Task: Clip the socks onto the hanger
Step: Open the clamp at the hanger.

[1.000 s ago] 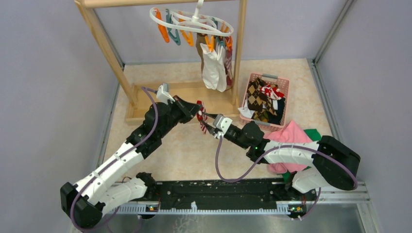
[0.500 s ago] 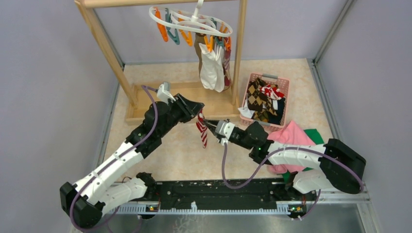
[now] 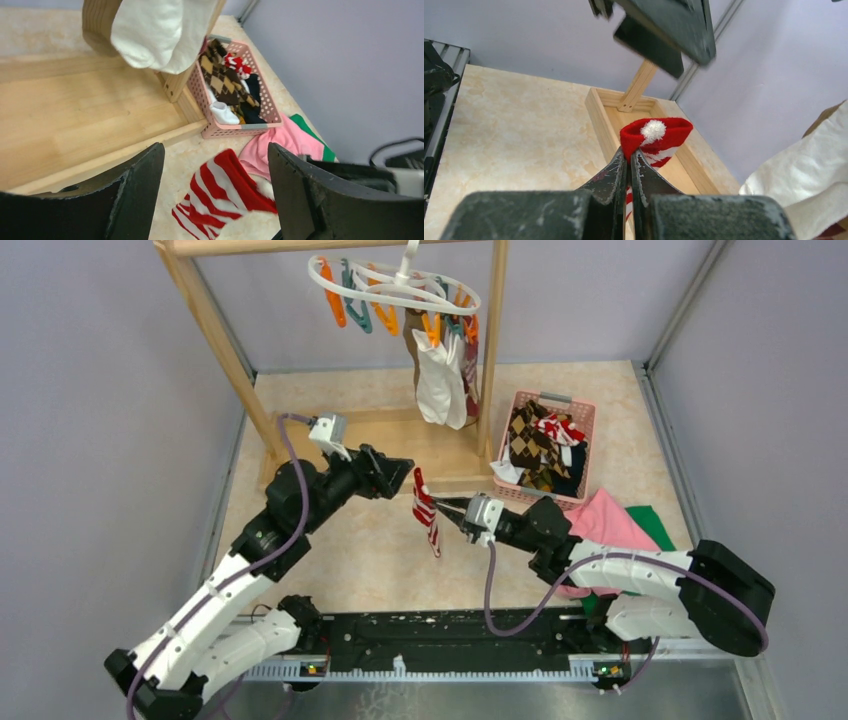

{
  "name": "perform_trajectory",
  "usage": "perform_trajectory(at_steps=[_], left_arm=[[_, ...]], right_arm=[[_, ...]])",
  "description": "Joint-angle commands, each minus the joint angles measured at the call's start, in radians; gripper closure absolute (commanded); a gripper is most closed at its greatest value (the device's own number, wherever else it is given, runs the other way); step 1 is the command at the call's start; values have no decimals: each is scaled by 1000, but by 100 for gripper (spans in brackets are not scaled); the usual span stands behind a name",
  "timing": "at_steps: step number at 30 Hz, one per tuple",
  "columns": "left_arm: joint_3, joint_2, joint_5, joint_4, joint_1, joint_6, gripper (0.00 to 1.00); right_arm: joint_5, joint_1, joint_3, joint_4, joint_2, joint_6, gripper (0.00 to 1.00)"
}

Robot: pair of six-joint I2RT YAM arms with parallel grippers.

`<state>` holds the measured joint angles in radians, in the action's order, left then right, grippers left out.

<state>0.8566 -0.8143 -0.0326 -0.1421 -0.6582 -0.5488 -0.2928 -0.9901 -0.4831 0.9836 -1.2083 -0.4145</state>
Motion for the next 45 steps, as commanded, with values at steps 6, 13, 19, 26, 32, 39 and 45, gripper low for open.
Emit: perform_trajectory(at_steps=[6,13,19,26,32,39,45], left_arm=[[73,105,340,66,0,358,3],[428,-118,241,-24,-1,347,1],[638,-276,90,-67,3,348,9],[791,-409,120,-65,73,270,19],[812,-474,431,-12,285,98,24],[805,-503,512,30,388,37,25],[822,-554,526,51,394,39,28]], right_arm=[[3,38,27,73,59,78,100],[14,58,4,75,63,127,100],[27,83,-22,65,64,184,100],[16,101,-76,13,64,226,100],[-7,131,-104,-22,60,272,100],[-38,163,-106,-15,53,306,100],[-48,169,-109,-7,45,316,100]])
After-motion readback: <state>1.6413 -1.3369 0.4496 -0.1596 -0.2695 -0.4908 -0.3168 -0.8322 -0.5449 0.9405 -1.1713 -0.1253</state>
